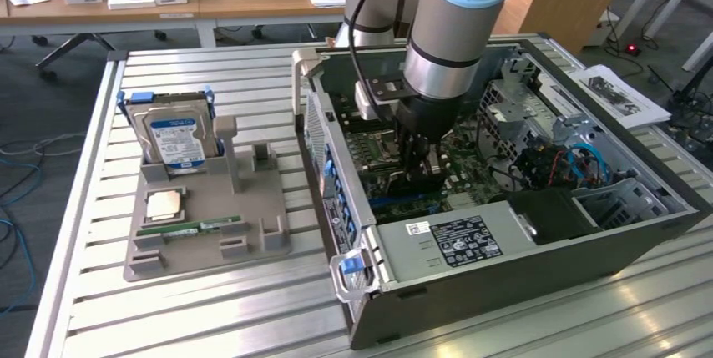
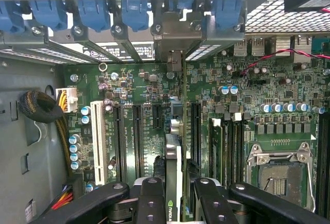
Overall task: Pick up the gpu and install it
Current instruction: 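Insert the gpu into the slot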
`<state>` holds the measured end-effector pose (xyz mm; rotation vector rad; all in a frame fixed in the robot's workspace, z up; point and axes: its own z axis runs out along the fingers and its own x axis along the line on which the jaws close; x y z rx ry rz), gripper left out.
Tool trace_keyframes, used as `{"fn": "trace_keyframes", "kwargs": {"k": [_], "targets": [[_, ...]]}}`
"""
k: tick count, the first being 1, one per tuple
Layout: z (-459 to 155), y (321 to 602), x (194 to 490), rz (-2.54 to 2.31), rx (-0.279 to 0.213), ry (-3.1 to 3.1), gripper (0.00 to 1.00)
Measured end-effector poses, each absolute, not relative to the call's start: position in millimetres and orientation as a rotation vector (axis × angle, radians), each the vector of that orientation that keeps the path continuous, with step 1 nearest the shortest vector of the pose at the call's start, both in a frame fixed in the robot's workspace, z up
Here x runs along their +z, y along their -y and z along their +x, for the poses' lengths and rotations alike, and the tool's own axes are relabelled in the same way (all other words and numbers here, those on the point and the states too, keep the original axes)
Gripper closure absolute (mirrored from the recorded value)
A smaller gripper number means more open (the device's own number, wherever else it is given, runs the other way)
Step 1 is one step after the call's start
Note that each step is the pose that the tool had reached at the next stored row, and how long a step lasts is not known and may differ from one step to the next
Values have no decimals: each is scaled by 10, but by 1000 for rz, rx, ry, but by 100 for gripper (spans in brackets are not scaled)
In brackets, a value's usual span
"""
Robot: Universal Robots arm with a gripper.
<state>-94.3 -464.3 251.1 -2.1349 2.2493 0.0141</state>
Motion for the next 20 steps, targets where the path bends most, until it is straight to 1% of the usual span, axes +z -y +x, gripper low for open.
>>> {"fn": "trace_keyframes", "kwargs": {"k": [20], "targets": [[-945,4640,2491,-2135,14,-2249,74]]}}
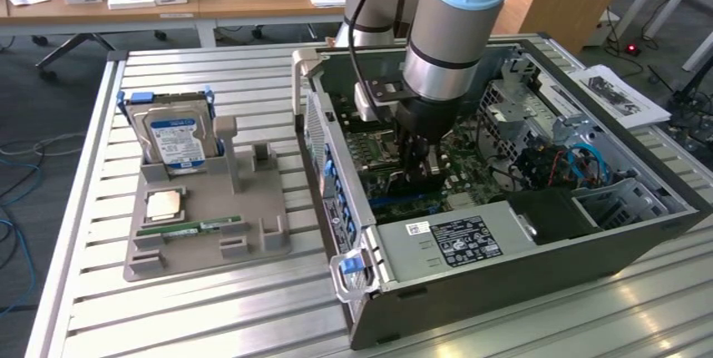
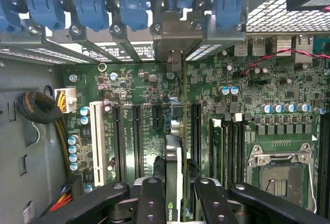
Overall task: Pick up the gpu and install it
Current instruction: 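Insert the gpu into the slot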
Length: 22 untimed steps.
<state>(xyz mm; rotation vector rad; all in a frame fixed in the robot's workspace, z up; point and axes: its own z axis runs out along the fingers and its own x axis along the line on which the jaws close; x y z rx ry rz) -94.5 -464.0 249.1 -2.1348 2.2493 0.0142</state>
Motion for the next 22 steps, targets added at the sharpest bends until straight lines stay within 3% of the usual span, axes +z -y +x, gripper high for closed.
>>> {"fn": "trace_keyframes", "kwargs": {"k": [22], "targets": [[-945,4640,2511,-2135,15,-2249,74]]}}
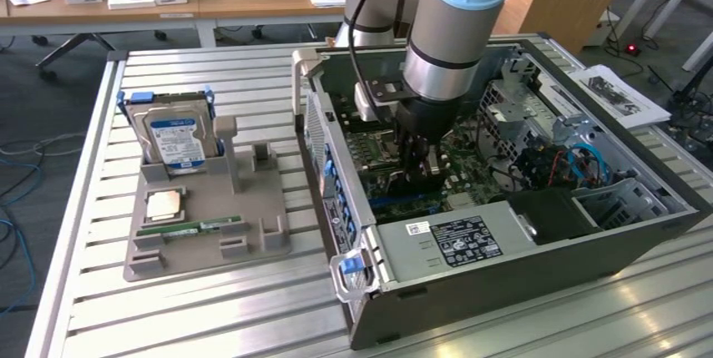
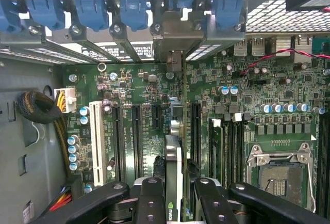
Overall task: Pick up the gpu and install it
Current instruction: 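Insert the gpu into the slot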
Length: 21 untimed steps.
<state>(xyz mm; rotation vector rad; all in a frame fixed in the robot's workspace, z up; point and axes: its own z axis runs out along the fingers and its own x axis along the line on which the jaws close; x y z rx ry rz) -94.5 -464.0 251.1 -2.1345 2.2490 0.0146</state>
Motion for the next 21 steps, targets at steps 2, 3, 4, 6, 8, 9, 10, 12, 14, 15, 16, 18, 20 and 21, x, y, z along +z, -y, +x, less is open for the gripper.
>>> {"fn": "trace_keyframes", "kwargs": {"k": [2,3,4,6,8,9,10,12,14,15,16,18,20,21], "targets": [[-945,4640,2526,-2135,14,-2249,74],[-945,4640,2532,-2135,14,-2249,74],[-945,4640,2535,-2135,14,-2249,74],[-945,4640,2535,-2135,14,-2249,74],[-948,4640,2534,-2135,14,-2249,74],[-952,4640,2534,-2135,14,-2249,74],[-957,4640,2533,-2135,14,-2249,74],[-968,4640,2528,-2135,14,-2249,74],[-972,4640,2517,-2135,14,-2249,74],[-972,4641,2510,-2135,14,-2249,74],[-973,4641,2504,-2135,14,-2249,74],[-974,4641,2495,-2135,13,-2250,74],[-975,4641,2486,-2135,14,-2249,74],[-975,4640,2481,-2135,14,-2249,74]]}}
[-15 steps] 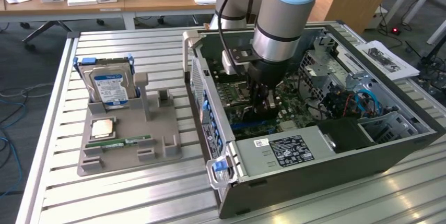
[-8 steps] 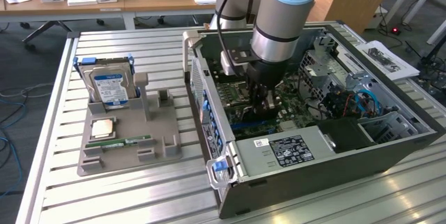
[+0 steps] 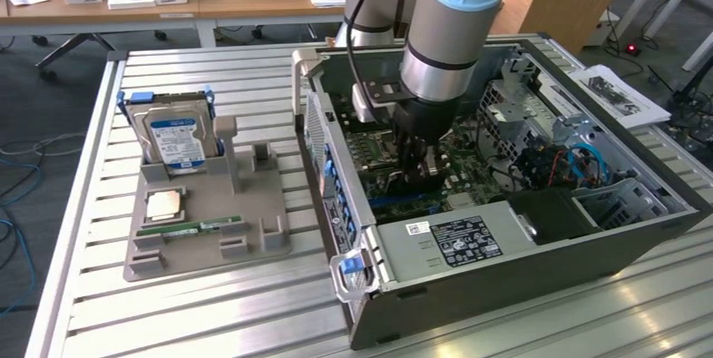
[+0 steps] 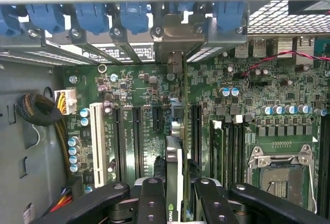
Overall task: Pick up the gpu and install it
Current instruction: 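Insert the gpu into the slot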
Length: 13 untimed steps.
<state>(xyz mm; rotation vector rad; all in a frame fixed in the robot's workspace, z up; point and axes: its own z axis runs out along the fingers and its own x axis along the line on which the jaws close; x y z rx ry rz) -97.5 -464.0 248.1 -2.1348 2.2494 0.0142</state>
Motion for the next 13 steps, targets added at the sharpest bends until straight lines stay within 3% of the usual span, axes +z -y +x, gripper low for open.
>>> {"fn": "trace_keyframes", "kwargs": {"k": [13], "targets": [[-973,4640,2503,-2135,13,-2249,74]]}}
